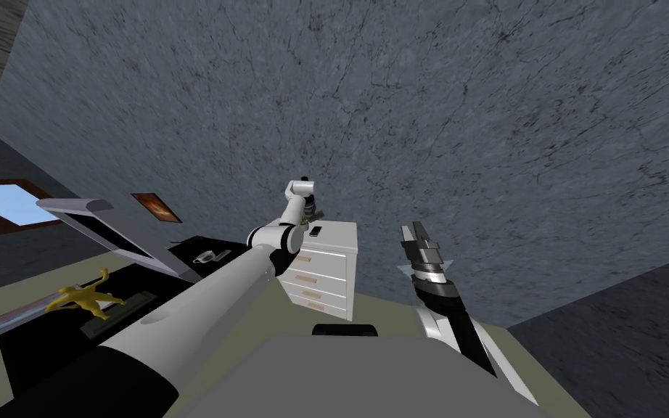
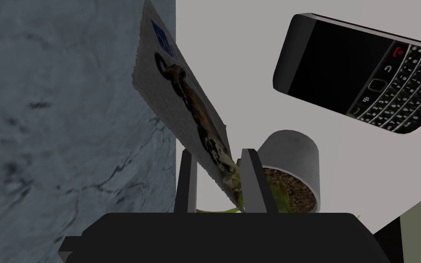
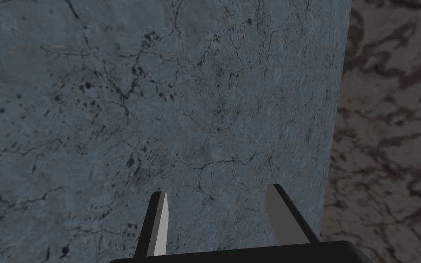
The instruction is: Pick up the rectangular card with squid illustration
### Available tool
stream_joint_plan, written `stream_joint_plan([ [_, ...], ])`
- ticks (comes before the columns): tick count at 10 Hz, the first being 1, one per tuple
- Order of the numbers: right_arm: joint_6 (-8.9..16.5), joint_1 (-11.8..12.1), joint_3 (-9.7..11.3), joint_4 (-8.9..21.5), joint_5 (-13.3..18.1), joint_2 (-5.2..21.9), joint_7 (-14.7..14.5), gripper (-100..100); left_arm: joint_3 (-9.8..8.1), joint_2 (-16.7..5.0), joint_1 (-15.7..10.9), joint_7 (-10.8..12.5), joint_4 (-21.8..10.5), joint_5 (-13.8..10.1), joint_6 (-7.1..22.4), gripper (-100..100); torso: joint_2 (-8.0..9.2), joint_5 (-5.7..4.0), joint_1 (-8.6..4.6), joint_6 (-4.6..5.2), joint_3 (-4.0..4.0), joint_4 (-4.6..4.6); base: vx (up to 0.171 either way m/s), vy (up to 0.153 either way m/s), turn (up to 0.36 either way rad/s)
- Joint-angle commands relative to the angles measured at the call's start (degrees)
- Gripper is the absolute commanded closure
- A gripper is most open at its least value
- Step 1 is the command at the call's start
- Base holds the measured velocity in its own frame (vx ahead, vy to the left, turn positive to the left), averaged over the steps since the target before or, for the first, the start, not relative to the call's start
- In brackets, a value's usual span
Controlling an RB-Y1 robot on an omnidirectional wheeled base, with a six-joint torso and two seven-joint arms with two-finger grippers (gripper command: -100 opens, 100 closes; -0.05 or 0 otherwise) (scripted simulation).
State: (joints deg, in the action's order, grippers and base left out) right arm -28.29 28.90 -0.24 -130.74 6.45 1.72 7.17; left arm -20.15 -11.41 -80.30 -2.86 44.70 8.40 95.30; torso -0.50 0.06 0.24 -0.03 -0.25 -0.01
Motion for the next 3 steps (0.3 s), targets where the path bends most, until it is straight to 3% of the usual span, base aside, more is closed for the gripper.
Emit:
stream_joint_plan([
  [1,0.0,0.0,0.0,0.0,0.0,0.0,0.0,0,-0.24,-0.34,-1.6,-0.3,0.43,0.15,1.15,100,0.0,0.0,0.0,0.0,0.0,0.0,-0.01,0.018,0.002],
  [2,0.0,0.0,0.0,0.0,0.0,0.0,0.0,0,-0.1,-0.02,-0.95,0.08,-0.03,0.14,0.45,100,0.04,-0.03,0.02,0.02,0.05,0.06,-0.003,0.012,-0.002],
  [3,0.0,0.0,0.0,0.0,0.0,0.0,0.0,0,-0.12,-0.05,-1.11,0.14,-0.01,0.16,0.59,0,0.04,-0.02,0.01,0.03,0.04,0.03,0.0,0.0,0.0],
])
